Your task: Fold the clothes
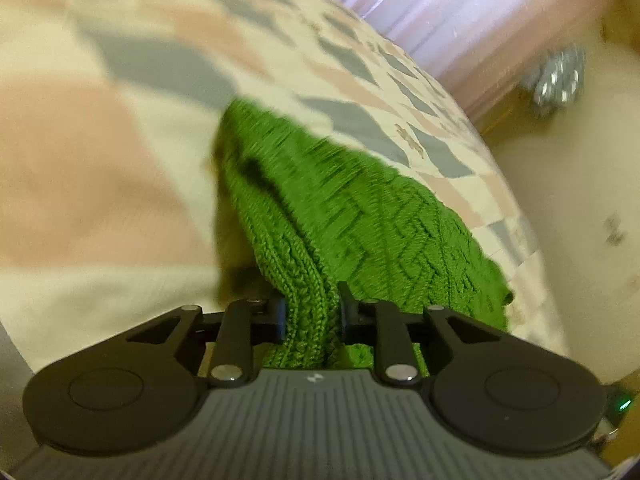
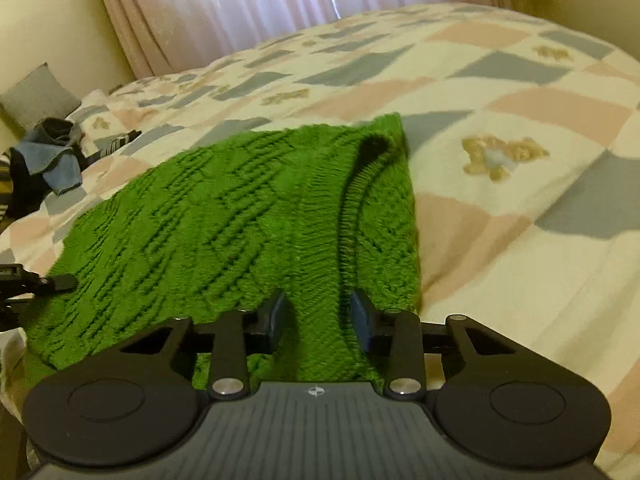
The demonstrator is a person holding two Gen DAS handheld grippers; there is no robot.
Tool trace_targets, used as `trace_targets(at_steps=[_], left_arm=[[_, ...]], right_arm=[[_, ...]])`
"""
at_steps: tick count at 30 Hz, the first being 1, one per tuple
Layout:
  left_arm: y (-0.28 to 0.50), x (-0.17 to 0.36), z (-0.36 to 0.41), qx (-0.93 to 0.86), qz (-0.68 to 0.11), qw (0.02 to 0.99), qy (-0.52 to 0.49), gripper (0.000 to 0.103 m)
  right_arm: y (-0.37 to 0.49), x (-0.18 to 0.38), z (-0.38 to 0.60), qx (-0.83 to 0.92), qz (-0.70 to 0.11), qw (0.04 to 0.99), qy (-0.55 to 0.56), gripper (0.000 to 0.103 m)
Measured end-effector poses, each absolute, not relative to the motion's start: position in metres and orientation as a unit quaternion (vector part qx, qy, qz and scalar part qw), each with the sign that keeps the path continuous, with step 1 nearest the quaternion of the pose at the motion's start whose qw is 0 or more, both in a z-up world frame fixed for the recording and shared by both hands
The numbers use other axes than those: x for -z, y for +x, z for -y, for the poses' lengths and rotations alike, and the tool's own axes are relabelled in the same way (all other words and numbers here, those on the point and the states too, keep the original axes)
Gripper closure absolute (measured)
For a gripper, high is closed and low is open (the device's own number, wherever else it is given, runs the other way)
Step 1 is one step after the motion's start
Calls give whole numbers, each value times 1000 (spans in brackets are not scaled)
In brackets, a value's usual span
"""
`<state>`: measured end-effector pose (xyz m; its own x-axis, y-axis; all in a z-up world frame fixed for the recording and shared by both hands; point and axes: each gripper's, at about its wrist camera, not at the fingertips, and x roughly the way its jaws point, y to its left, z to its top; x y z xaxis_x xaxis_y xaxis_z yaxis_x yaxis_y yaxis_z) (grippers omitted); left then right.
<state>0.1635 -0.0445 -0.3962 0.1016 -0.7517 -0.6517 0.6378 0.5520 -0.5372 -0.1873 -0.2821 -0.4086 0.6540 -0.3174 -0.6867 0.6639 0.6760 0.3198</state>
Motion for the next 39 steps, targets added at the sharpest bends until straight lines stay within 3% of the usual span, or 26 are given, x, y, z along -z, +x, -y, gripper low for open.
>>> trace_targets(at_steps=[5,9,11,17,22,27,33,36,37,39], left_arm=[[110,332,89,538,-383,750,27,86],[61,312,135,611,-344,710,62,91],[33,317,158,645,-348,676,74,97],[-26,385,221,643,-397,634,168,97],[-17,376,185,644,-392,644,130,96],[22,338,120,605,-355,706,96,88],[86,348,104,520,-375,762,92,74],[105,361,115,513,-383,763,87,73],[109,365,119,515,-384,762,82,73],[118,367,125,526,-385,755,68,73]], right_arm=[[-200,409,291,271,-286,860,323,68],[-215,406,301,263,-261,853,368,68],[-225,403,308,263,-245,849,387,67],[-258,393,342,266,-186,831,451,65],[-251,382,358,196,-153,840,482,54],[-184,376,361,83,-168,860,474,32],[-110,388,351,57,-232,867,436,32],[-91,396,347,50,-249,867,428,32],[-87,398,344,46,-252,870,421,36],[-85,396,338,52,-257,877,403,91]])
